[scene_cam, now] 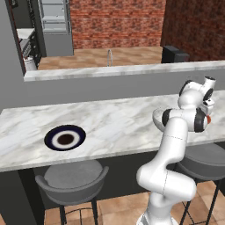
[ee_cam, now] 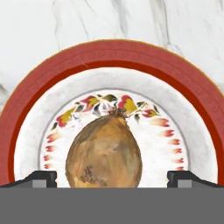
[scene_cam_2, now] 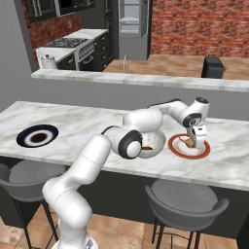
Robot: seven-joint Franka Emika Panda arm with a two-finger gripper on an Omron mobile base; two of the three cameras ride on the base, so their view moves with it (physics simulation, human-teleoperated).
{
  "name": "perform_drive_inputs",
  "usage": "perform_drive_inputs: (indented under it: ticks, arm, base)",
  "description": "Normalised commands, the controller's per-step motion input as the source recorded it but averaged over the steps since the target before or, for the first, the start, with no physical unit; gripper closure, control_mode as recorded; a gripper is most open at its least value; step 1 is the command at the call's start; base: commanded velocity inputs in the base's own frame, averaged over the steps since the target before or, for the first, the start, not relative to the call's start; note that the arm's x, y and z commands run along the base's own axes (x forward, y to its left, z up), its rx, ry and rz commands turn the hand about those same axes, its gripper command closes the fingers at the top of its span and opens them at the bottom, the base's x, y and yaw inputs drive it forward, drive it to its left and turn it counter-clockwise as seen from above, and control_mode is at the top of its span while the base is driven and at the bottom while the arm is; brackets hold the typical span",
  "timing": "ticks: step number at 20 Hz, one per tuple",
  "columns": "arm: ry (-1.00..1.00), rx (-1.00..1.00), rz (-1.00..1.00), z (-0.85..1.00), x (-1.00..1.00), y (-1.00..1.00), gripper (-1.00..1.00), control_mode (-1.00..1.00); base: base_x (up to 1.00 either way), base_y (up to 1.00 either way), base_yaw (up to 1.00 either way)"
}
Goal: Pick the chicken drumstick and onion from their plates and place them in the bowl. Then put the bowl in the fridge.
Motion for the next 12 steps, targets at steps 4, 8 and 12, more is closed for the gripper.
perform_drive_inputs:
  ticks: [4, 8, 12]
  arm:
    - [0.0, 0.0, 0.0, -0.08, 0.0, 0.0, -1.0, -1.0]
    - [0.0, 0.0, 0.0, -0.05, 0.03, 0.0, -1.0, -1.0]
    - [0.0, 0.0, 0.0, -0.04, 0.01, 0.0, -1.0, -1.0]
  base:
    - [0.0, 0.0, 0.0]
    - [0.0, 0.0, 0.0]
    - [0.0, 0.0, 0.0]
